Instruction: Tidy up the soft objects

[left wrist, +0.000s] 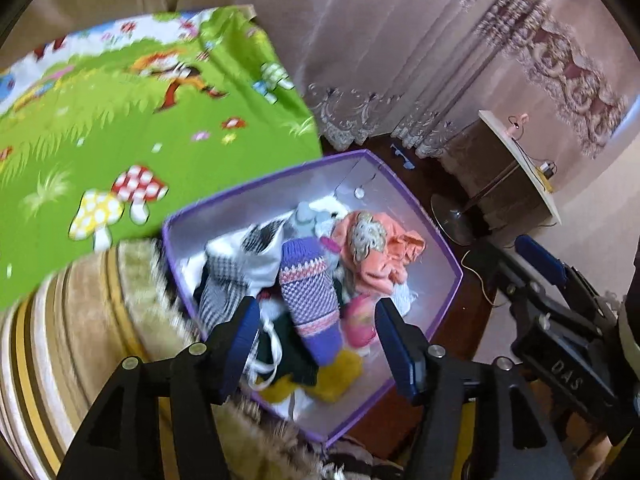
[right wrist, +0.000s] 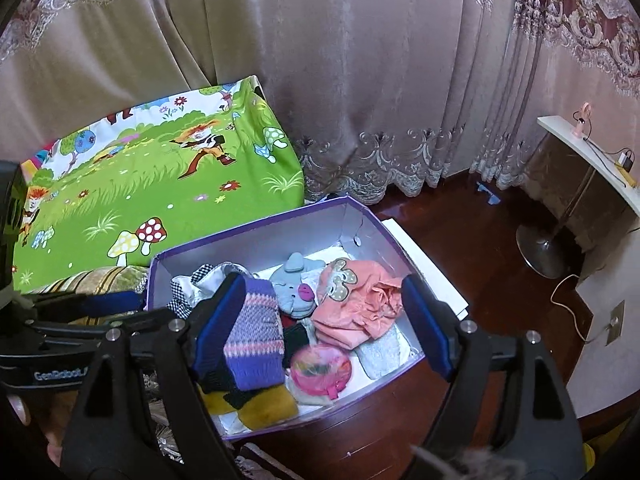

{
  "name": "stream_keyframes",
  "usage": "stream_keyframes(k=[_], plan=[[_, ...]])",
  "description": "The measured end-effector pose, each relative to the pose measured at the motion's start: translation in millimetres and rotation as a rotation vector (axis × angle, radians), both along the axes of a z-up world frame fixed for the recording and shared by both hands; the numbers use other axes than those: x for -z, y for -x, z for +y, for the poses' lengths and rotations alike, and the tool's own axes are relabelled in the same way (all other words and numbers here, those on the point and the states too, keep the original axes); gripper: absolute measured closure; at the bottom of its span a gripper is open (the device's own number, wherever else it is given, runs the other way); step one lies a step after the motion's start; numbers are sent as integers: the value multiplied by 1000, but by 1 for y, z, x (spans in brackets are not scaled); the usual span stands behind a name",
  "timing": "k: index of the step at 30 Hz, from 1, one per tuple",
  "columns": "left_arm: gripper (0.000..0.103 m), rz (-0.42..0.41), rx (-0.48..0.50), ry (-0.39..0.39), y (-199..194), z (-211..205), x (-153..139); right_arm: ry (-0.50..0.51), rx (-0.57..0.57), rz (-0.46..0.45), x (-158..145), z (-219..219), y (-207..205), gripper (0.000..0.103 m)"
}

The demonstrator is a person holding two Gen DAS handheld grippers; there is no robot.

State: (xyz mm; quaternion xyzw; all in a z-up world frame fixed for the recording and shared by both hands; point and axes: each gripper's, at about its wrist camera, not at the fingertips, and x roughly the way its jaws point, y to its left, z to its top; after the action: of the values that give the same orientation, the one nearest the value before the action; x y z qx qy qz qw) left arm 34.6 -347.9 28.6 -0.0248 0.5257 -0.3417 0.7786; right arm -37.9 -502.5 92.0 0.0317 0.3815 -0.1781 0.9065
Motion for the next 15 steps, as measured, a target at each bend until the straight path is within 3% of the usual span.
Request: stream_keyframes(k=[4,6,10,15], plan=[[40,67,-25,44,11,23,4,11,-3,14,2,10,7,18],[32,84,-39,52,18,33,6,17,-12,25,4,15,10,18],[31,34,-22,32,33,43,4,30,-17,41,6,28,20,18],[20,11,29,18,42,39,8,9,3,57,7,34,34,18]])
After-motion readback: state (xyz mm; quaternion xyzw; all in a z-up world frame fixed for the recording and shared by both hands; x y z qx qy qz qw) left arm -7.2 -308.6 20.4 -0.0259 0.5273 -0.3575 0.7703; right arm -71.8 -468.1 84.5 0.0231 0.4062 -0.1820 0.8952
